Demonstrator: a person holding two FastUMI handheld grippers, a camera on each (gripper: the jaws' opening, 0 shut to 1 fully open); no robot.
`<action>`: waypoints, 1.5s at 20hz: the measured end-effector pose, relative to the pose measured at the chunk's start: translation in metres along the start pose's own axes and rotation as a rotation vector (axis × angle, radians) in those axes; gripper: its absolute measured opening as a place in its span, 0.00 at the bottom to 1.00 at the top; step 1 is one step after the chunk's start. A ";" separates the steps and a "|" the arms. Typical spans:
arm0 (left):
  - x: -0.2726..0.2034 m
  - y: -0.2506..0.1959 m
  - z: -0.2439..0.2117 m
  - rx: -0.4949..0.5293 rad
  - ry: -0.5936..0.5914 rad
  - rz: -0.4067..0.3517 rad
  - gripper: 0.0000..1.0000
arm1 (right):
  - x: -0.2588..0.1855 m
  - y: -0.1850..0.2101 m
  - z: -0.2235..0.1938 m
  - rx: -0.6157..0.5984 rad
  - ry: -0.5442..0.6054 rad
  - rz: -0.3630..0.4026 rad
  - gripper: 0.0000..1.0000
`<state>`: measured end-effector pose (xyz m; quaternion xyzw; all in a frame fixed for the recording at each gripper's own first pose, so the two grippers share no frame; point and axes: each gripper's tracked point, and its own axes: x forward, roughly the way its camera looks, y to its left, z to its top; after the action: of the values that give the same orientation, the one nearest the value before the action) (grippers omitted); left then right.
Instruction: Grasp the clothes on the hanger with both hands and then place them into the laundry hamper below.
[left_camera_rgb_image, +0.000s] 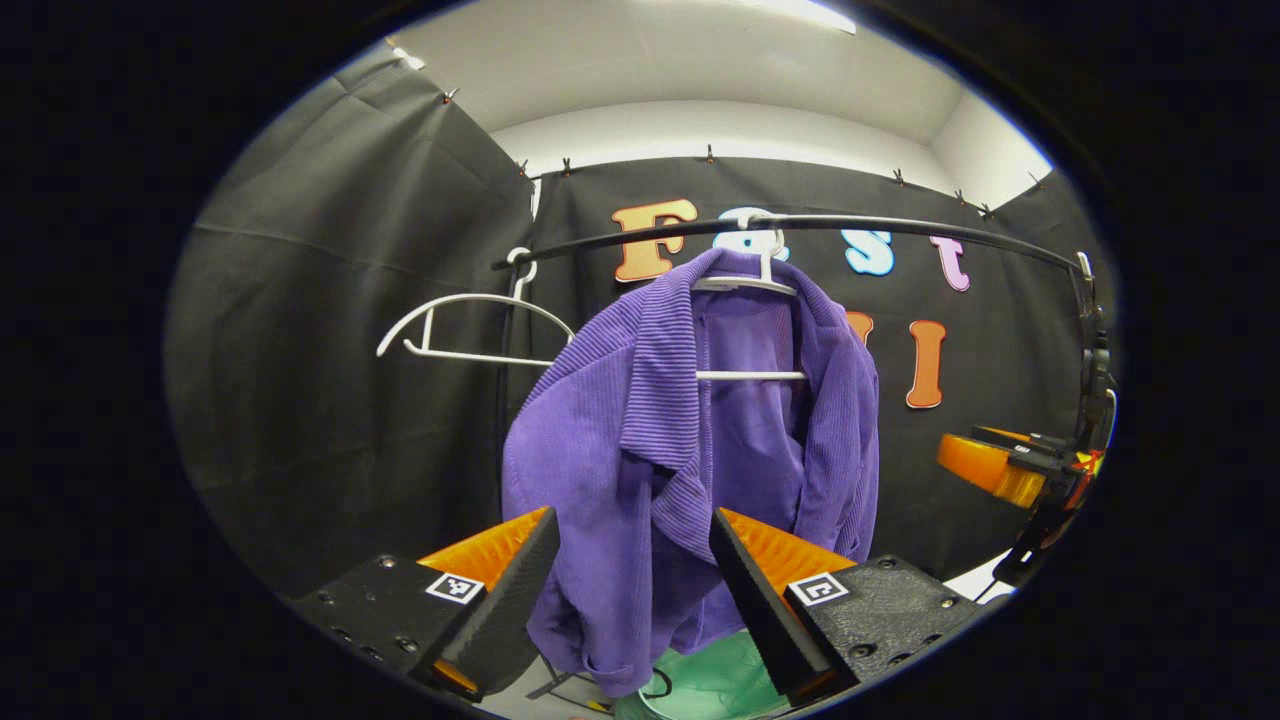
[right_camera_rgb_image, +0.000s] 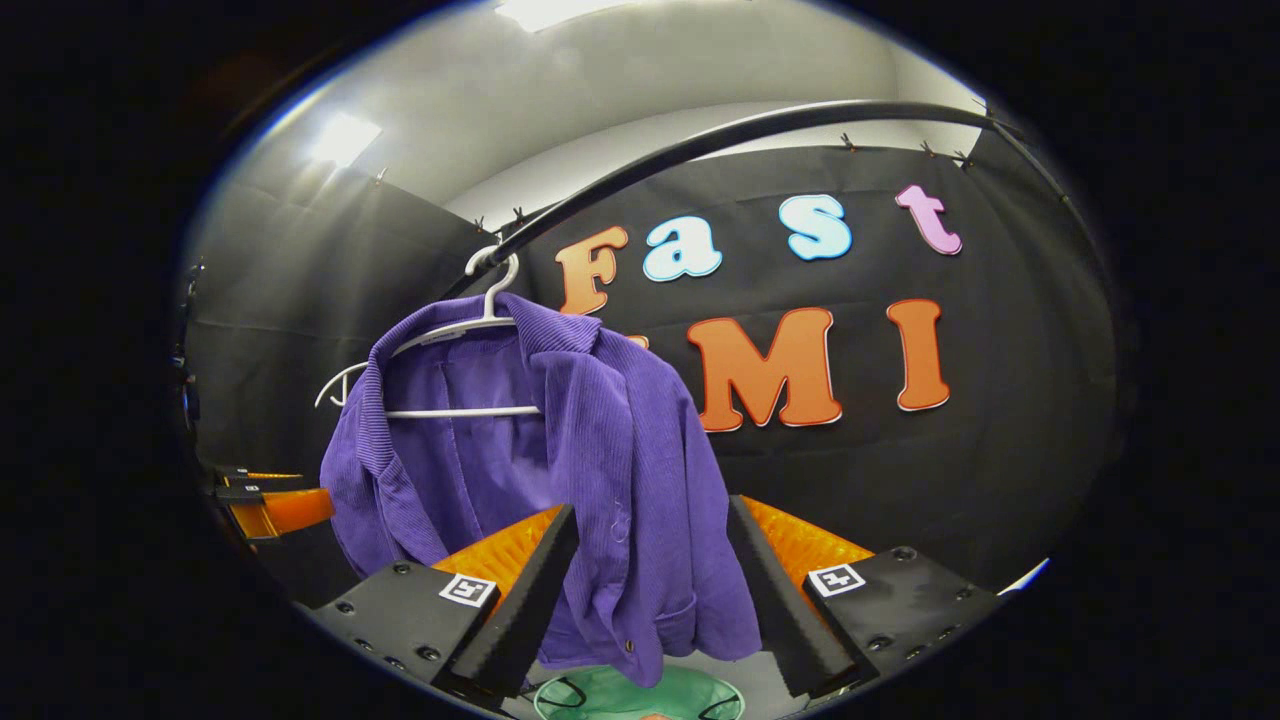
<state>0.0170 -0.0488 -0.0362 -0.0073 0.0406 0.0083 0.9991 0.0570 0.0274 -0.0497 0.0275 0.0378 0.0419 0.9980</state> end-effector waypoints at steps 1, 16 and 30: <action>0.005 -0.004 0.000 -0.002 0.000 -0.003 0.93 | 0.009 0.001 -0.002 0.006 0.004 0.008 1.00; 0.066 -0.014 -0.026 -0.034 0.056 0.113 0.87 | 0.118 0.038 -0.031 0.073 0.070 0.240 1.00; 0.032 0.028 0.005 0.001 0.035 0.107 0.02 | 0.068 0.007 0.035 0.014 -0.057 0.113 0.19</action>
<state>0.0490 -0.0200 -0.0345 -0.0048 0.0583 0.0614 0.9964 0.1269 0.0381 -0.0192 0.0379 0.0079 0.0969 0.9945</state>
